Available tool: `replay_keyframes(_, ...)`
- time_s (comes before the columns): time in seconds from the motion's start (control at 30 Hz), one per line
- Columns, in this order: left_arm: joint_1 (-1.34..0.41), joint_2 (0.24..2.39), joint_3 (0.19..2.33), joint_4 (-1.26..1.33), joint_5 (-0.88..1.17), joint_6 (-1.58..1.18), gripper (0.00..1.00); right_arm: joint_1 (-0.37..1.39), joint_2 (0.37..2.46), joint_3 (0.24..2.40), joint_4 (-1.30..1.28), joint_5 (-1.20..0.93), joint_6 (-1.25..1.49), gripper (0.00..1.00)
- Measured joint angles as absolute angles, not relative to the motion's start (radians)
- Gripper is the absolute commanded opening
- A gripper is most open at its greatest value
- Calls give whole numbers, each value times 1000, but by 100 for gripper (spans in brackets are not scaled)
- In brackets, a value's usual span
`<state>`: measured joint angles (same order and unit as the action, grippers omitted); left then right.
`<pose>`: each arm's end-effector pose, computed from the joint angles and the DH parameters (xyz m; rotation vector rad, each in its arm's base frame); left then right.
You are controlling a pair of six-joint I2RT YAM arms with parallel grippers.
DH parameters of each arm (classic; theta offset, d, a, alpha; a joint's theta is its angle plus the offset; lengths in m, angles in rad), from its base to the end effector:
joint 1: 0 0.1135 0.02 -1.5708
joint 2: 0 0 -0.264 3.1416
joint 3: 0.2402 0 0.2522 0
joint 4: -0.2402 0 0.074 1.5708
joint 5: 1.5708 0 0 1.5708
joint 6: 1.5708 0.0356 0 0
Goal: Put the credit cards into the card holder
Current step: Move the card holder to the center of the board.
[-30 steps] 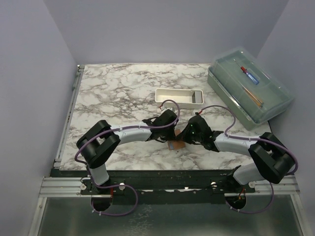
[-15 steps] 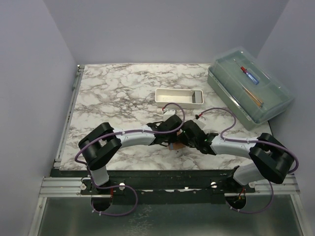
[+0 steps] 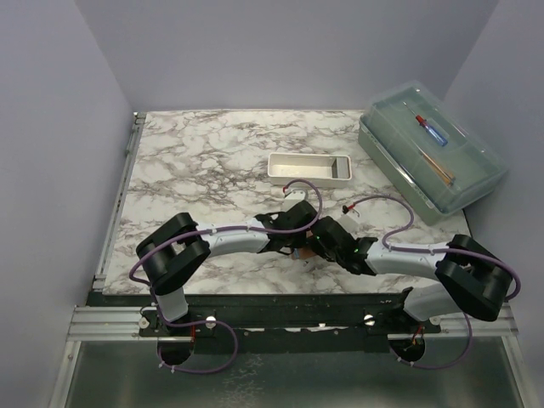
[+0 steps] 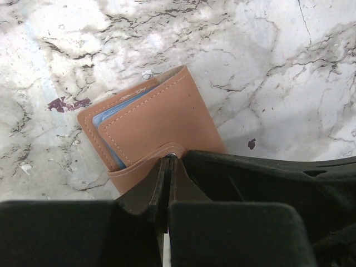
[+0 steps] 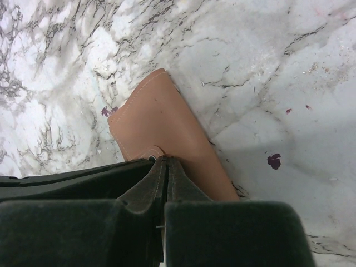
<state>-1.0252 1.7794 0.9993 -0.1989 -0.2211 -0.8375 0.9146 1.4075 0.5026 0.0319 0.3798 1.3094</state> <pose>0.1892 -0.2966 0.1519 0.1548 2.5751 -0.4599 0.1596 0.1856 0.1364 0.6459 2.3594 0.5882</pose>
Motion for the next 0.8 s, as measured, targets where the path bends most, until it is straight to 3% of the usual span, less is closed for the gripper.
replay_keyframes(0.27, -1010, 1768, 977, -167, -178, -798, 0, 929, 1421, 561, -39, 405, 1261, 0)
replay_keyframes(0.57, -851, 1718, 891, -27, 153, -828, 0, 1007, 1268, 569, -224, 218, 1071, 17)
replay_keyframes(0.67, -805, 1713, 887, -44, 253, -822, 8, 958, 1184, 581, -276, 196, 1009, 19)
replay_keyframes(0.8, -748, 1672, 864, -123, 362, -802, 34, 826, 1139, 622, -305, 141, 921, 32)
